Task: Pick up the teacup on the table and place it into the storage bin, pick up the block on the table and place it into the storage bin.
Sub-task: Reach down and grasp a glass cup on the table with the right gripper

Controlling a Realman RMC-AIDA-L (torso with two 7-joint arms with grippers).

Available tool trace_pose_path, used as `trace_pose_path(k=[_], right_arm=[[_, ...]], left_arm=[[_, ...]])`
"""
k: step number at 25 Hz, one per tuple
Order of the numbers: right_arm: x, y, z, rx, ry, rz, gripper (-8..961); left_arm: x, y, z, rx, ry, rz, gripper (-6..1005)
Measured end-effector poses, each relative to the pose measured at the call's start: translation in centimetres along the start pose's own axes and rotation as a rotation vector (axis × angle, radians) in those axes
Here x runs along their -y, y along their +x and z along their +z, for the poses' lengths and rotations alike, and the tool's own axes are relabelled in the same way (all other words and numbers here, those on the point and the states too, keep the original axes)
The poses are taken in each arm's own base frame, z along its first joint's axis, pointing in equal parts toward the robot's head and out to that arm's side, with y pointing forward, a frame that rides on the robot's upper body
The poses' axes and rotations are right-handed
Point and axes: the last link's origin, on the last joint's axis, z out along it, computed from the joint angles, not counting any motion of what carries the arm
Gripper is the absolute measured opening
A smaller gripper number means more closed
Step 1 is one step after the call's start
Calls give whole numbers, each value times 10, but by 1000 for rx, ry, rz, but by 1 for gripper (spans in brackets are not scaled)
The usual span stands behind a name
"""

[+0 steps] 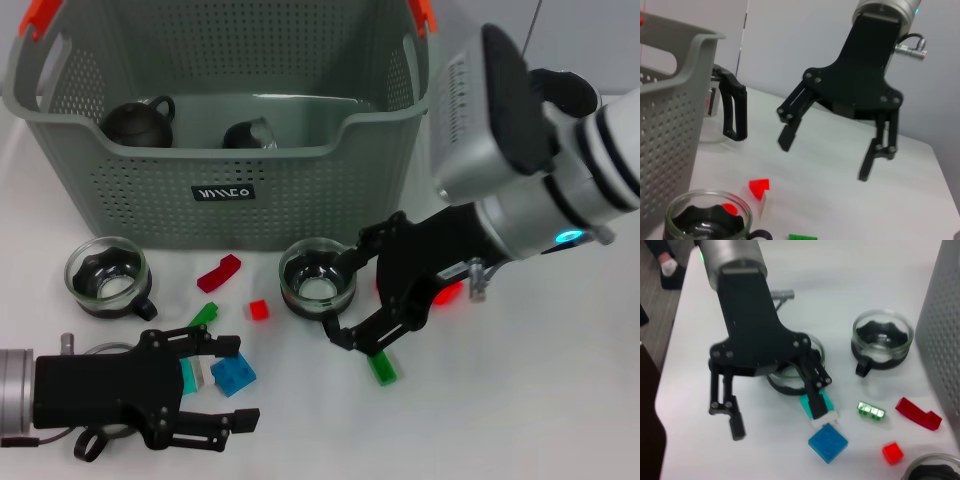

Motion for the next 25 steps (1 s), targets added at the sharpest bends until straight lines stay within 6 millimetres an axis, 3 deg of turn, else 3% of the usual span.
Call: trace_pose_path(k=[10,25], right_arm=[[6,-7,44,-83,44,4,945],[13,-25,78,-182,126,10,945]], left_arm=[[-1,-1,0,5,-4,-1,902],[2,1,-1,9,3,8,902]])
